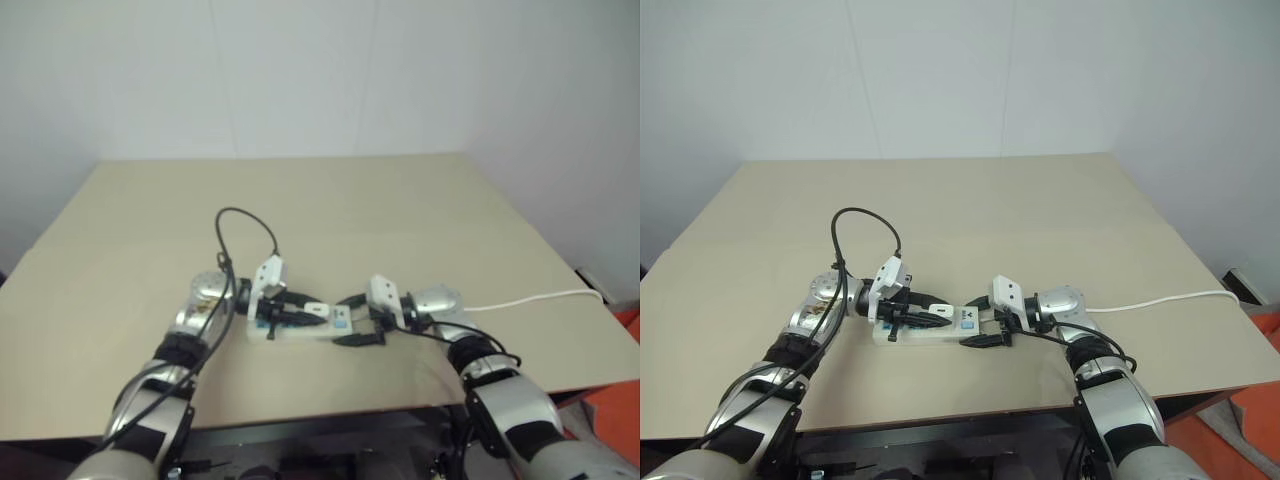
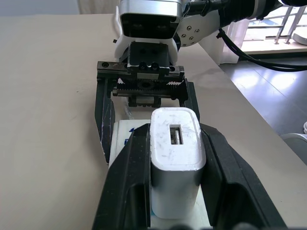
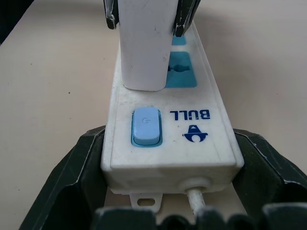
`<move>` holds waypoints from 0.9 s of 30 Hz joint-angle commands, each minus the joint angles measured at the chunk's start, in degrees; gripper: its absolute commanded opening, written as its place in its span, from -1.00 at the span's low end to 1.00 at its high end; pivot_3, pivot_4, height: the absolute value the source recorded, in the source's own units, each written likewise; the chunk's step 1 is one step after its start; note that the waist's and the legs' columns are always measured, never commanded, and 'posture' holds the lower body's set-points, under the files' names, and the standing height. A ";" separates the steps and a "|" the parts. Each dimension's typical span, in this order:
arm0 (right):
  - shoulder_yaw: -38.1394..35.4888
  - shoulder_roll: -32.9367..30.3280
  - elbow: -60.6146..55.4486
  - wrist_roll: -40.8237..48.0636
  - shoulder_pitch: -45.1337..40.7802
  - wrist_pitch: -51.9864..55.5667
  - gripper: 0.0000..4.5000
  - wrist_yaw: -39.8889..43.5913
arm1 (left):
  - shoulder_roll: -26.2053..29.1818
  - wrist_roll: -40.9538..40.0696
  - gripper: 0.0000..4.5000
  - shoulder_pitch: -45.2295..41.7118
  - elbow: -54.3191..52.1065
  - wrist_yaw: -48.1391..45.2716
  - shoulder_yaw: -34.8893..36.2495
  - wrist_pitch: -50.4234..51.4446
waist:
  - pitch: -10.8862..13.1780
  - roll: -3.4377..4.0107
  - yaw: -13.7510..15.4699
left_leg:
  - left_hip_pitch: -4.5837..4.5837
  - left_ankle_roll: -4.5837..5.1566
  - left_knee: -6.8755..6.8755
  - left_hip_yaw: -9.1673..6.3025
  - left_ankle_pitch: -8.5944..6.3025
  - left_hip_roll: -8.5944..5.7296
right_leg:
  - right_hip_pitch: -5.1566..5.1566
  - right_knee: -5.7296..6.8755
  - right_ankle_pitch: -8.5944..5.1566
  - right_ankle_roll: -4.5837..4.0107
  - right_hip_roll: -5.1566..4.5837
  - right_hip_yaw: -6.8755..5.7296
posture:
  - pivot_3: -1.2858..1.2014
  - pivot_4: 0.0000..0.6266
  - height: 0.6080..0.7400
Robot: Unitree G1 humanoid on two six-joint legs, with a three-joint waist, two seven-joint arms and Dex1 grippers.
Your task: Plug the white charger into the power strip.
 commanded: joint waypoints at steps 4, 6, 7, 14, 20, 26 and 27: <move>2.08 -1.46 1.99 -4.08 1.66 0.38 0.51 -1.69 | 2.64 4.69 -0.55 1.93 4.56 2.28 -1.04 1.47 | -0.11 0.00 -0.01 | 0.01 0.00 -0.03 0.00 0.00 0.00 | 0.00 -0.02 -0.01 -0.01 0.00 0.00 | 0.03 -0.52 1.00; 2.19 -1.43 1.98 -4.09 1.65 0.37 0.51 -1.80 | 2.49 4.12 -0.39 2.05 4.87 1.76 -0.43 -0.05 | -0.14 0.01 -0.01 | 0.02 0.00 -0.04 0.00 0.00 0.01 | 0.00 -0.03 -0.02 -0.01 0.00 0.00 | 0.03 -0.52 1.00; 2.24 -1.41 1.99 -4.10 1.65 0.36 0.51 -1.87 | 2.40 3.86 -0.23 2.09 5.01 1.56 -0.12 -0.61 | -0.16 0.05 -0.08 | 0.02 0.00 -0.05 0.00 0.00 0.01 | 0.00 -0.03 -0.02 -0.01 -0.01 0.00 | 0.03 -0.52 1.00; 2.47 -1.41 2.28 -4.30 1.56 0.45 0.51 -2.39 | 1.29 3.00 0.65 1.84 5.87 1.97 2.40 -4.86 | -0.18 0.11 0.09 | 0.04 0.00 -0.23 0.00 0.00 -0.02 | -0.06 -0.09 -0.04 -0.08 -0.04 0.07 | 0.03 -0.52 1.00; 2.53 -1.34 2.16 -4.33 1.57 0.58 0.51 -2.49 | 2.80 1.31 1.00 1.90 3.87 -1.56 3.61 -4.30 | -0.18 0.11 0.03 | 0.01 0.00 -0.27 0.00 0.00 -0.02 | -0.09 -0.11 -0.04 -0.07 -0.04 0.07 | 0.03 -0.52 1.00; 2.33 -1.43 2.13 -4.04 1.46 0.95 0.51 -2.35 | 7.36 -0.91 1.00 2.86 -1.69 -5.27 5.48 -2.91 | -0.16 0.12 -0.09 | -0.01 0.00 -0.34 0.01 0.00 0.00 | -0.15 -0.15 -0.06 -0.10 -0.02 0.06 | 0.03 -0.52 1.00; 1.98 -1.43 2.20 -3.55 1.24 1.87 0.51 -1.91 | 8.14 -1.81 1.00 2.94 -2.73 -4.88 6.56 -2.00 | -0.15 0.10 -0.06 | -0.02 0.00 -0.35 0.00 0.00 0.00 | -0.16 -0.16 -0.06 -0.10 -0.04 0.07 | 0.03 -0.52 1.00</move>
